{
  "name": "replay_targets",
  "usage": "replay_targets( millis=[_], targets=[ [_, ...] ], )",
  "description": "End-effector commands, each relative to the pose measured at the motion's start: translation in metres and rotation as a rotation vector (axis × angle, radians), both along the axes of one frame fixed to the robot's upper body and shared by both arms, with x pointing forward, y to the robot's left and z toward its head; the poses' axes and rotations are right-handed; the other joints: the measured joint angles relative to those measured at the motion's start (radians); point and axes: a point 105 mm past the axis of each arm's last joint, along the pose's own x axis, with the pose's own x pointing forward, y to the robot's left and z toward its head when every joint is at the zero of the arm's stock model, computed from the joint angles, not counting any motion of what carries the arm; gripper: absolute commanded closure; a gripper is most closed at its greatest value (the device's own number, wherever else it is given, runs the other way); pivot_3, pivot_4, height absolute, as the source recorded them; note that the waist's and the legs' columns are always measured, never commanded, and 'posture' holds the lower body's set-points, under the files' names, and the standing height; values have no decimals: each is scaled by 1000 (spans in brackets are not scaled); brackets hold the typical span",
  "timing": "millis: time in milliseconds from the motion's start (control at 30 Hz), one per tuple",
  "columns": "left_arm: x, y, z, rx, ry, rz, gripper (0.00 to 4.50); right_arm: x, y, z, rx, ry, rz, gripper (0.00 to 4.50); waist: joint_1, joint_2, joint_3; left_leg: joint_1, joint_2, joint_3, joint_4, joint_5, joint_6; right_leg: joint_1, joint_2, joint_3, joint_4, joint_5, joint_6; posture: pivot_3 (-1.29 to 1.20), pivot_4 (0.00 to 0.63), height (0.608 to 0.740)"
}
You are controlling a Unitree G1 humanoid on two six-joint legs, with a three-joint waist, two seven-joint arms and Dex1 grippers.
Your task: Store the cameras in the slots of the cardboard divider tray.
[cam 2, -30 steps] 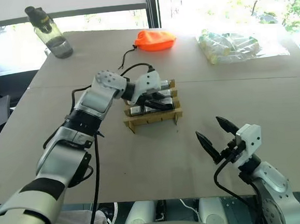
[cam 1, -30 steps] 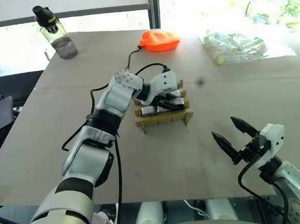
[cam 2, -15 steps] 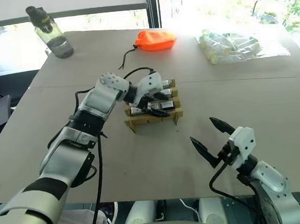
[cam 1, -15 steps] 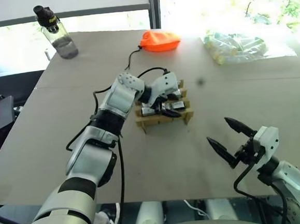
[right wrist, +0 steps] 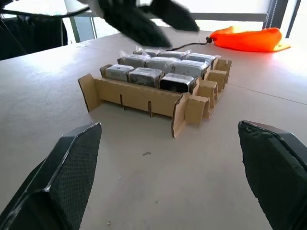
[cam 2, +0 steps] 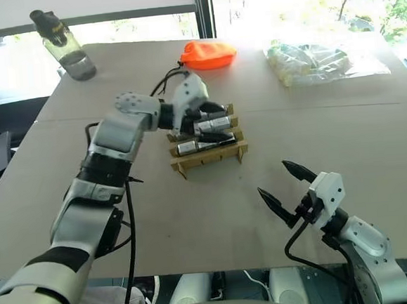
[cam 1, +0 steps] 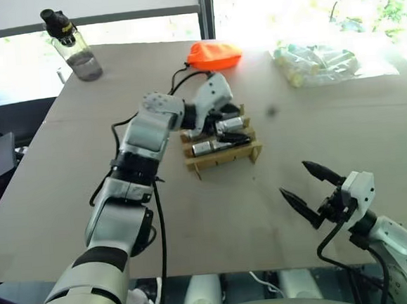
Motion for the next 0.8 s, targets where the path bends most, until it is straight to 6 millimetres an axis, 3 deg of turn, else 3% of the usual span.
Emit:
replay_targets(
  millis=[33,133,200,367,467,533,667,800],
  targets=[
    [-25,19,4,-155,-24,17,32,2,-12,5,-22,-31,15,0,0,0,0,1,1,1,0,0,0,0,0,1,0,0,0,0,150,726],
    [-55,34,-15,-186,-25,46,32,8,-28,1,-36,-14,-3,0,-1,0,0,2,2,1,0,0,0,1,0,2,1,0,0,0,150,726],
    [-77,44,-38,-219,17,114,32,13,-43,-4,-69,-3,-17,0,4,-1,0,1,2,0,0,0,0,1,1,2,1,0,0,0,150,726],
    [-114,53,-61,-360,96,263,32,21,-65,-7,-93,3,-29,0,7,0,-1,3,1,0,0,0,0,4,-1,4,-1,0,0,0,150,726],
    [-135,54,-100,-297,122,392,32,21,-74,-12,-106,27,-5,0,3,2,-3,4,2,-1,0,0,0,4,0,3,0,0,0,0,150,726],
    [-137,64,-122,-236,84,490,32,21,-78,-16,-113,44,5,0,4,3,-4,5,1,1,-1,-1,1,5,0,5,-1,0,0,0,150,726],
    [-127,85,-126,-264,-10,633,32,15,-84,-26,-139,70,22,0,15,2,-5,4,1,-3,-1,-3,5,5,0,1,-1,0,-1,0,150,726],
    [-127,94,-132,-250,-36,650,32,14,-92,-31,-135,87,8,0,11,4,-8,4,1,-1,-1,-4,7,5,0,0,-1,0,-1,0,150,726]
  ],
)
